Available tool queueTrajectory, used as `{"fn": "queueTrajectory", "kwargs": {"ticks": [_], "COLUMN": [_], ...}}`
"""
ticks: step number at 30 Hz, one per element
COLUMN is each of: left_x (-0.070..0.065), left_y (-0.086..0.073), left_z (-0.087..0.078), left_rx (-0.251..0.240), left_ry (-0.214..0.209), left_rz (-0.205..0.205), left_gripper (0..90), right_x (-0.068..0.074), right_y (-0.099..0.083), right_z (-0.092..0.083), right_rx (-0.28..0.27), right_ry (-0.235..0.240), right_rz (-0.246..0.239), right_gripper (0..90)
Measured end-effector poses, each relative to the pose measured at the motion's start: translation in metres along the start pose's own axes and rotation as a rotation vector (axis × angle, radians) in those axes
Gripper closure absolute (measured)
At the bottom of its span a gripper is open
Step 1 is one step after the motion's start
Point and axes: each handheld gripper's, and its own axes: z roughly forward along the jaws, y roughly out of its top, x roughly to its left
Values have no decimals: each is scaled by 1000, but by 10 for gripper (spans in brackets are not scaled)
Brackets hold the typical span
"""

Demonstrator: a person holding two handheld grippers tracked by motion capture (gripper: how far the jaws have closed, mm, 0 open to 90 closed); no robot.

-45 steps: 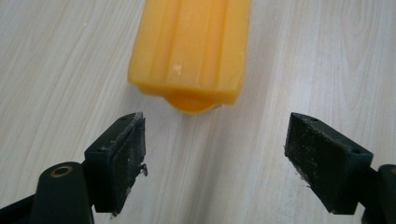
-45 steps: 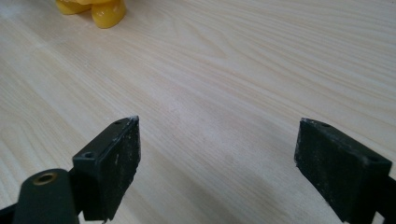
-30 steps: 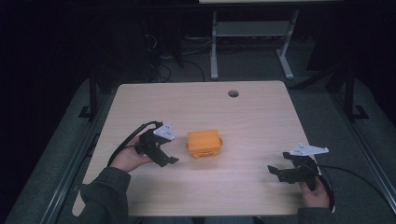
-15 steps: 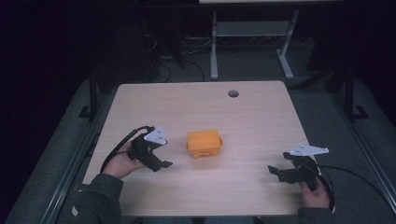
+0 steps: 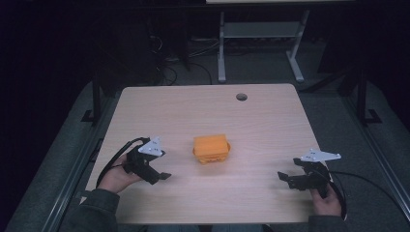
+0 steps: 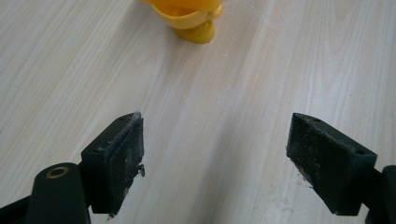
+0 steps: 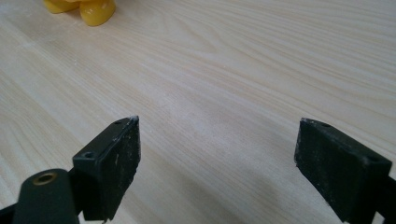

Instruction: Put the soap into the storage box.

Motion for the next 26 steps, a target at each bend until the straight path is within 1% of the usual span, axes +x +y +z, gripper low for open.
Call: {"fn": "queueTrajectory", "kwargs": {"ticks": [1, 2, 3, 4, 6, 7, 16, 18, 23, 25, 26], "left_x": [-1, -2, -3, -4, -6, -7, -16, -18, -25, -27, -27], "left_y": [-2, -3, -4, -6, -9, -10, -30, -34, -44, -48, -49], "left_z": [0, -1, 0, -1, -1, -1, 0, 1, 3, 5, 5], "left_rx": [-6, 2, -2, 1, -1, 1, -43, -51, -40, -48, -43], "left_ry": [1, 3, 4, 4, 6, 6, 7, -4, -12, -24, -24], "left_rz": [-9, 1, -8, 0, -9, -6, -50, -61, -72, -93, -89], "left_gripper": [183, 183, 183, 182, 183, 183, 184, 184, 182, 176, 175], "right_x": [0, 0, 0, 0, 0, 0, 1, 1, 2, 3, 4], "right_y": [0, 0, 0, 0, -1, -1, -1, -1, -2, -1, -1], "right_z": [0, 0, 0, 0, 0, 0, 0, -1, 0, 0, 0], "right_rx": [3, 3, 3, 4, 3, 3, 0, 0, 4, 1, 0], "right_ry": [1, 1, 0, 0, 0, -1, -5, -6, -4, 1, 4], "right_rz": [6, 7, 7, 6, 0, 0, -4, -5, -6, -6, 3], "right_gripper": [140, 140, 139, 140, 139, 139, 140, 139, 139, 140, 140]}}
